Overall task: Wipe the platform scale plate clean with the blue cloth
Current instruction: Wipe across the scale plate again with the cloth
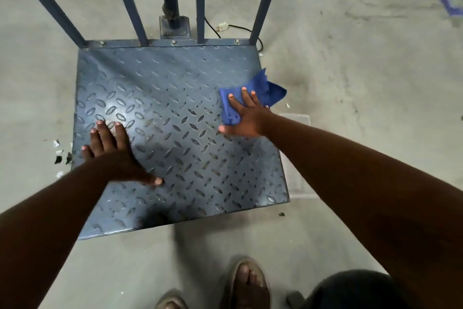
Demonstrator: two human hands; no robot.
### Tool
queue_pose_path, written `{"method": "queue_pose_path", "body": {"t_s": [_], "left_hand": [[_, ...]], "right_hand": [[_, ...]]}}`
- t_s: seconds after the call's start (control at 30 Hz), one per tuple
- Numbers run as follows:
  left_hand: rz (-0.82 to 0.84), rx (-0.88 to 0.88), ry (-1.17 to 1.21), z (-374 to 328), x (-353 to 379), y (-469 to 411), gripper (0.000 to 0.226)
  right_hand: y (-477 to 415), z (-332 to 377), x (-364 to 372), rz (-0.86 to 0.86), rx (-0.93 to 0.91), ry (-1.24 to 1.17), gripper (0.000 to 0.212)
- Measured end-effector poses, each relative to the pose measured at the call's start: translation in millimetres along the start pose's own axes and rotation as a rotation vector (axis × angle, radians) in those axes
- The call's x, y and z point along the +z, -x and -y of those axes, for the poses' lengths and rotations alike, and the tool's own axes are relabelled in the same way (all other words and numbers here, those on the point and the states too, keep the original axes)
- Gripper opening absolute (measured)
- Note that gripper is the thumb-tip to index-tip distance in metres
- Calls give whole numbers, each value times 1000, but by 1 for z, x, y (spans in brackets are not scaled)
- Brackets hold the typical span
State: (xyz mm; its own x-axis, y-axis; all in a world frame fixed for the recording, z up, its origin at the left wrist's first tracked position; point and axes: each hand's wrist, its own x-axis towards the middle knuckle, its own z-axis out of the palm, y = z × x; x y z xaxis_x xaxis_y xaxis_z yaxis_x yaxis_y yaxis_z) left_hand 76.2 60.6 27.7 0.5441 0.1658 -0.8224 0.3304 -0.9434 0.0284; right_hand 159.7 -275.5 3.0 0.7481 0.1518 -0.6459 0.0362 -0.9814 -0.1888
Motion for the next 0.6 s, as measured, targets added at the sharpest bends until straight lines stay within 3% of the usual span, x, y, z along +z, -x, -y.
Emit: {"method": "queue_pose_path", "body": {"t_s": [0.13, 0.23, 0.3, 0.4, 0.6], "left_hand": [[-5, 20, 17, 2, 0, 0, 195], [-8, 28, -11, 4, 0, 0, 194], [-15, 27, -16, 6, 2, -2, 195], [-30, 41, -18, 9, 3, -5, 194], [-67, 27, -28, 3, 0, 3, 192]], "right_hand": [[-25, -1, -19, -121, 86, -240, 79], [-46, -14, -22, -172, 72, -287, 70], [-45, -24, -9, -211, 27, -217, 68], [-18, -37, 27, -403, -81, -58, 77], [31, -25, 63, -259, -234, 123, 72]]}}
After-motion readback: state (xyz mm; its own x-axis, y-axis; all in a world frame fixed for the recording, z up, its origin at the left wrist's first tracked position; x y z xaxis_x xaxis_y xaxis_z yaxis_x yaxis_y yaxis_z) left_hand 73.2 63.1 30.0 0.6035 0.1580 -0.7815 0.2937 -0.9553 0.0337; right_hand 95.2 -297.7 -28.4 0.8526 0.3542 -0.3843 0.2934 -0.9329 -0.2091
